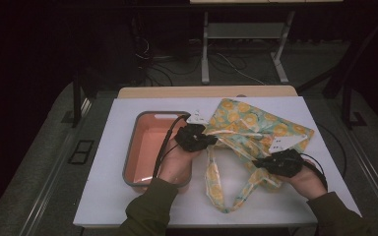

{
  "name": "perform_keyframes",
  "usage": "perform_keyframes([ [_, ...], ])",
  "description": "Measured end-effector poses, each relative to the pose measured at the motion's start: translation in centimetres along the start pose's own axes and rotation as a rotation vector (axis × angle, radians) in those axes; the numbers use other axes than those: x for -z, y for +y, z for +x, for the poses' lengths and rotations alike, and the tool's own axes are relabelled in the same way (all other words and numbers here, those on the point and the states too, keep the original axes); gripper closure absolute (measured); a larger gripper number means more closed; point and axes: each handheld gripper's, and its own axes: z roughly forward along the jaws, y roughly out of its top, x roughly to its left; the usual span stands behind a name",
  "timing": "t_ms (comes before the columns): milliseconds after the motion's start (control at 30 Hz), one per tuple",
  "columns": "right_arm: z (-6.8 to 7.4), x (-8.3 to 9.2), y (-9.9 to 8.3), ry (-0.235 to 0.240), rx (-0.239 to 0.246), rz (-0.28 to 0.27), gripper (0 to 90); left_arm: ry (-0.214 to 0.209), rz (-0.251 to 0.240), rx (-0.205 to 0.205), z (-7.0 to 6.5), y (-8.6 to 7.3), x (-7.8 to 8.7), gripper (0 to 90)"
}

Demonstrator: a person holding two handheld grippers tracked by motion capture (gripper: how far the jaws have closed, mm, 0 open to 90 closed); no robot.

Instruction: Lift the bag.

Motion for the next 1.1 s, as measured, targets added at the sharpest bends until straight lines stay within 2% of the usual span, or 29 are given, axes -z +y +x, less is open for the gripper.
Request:
perform_keyframes([
  [167,-0.7,2.1,1.3,-0.048,-0.009,-0.130,89.1,0.020,-0.072,-0.006,0.0,0.5,1.4,89.5],
  [400,-0.5,6.2,4.0,-0.094,0.027,-0.304,89.1,0.027,-0.207,-0.049,-1.4,3.2,4.8,89.4],
  [467,-0.5,7.4,4.7,-0.110,0.041,-0.339,89.1,0.024,-0.221,-0.061,-1.5,3.6,5.1,89.4],
  [533,-0.8,8.1,5.2,-0.122,0.037,-0.363,89.1,0.009,-0.230,-0.044,-1.1,3.8,4.8,89.4],
  [600,-1.4,7.9,5.4,-0.133,0.024,-0.361,89.1,0.011,-0.231,-0.023,-0.5,3.8,4.2,89.3],
  [667,-2.1,7.1,5.5,-0.143,0.012,-0.338,89.1,0.028,-0.208,-0.003,0.3,3.8,3.3,89.2],
  [733,-2.9,5.9,5.6,-0.170,0.009,-0.298,89.1,0.046,-0.180,0.018,1.3,3.7,2.1,89.1],
  [867,-5.1,3.1,5.3,-0.201,-0.035,-0.230,89.1,0.078,-0.110,0.054,3.1,3.7,-0.3,88.9],
  [1100,-8.3,-1.0,4.8,-0.195,-0.138,-0.155,89.0,0.165,0.001,0.111,5.3,3.9,-3.5,88.6],
])
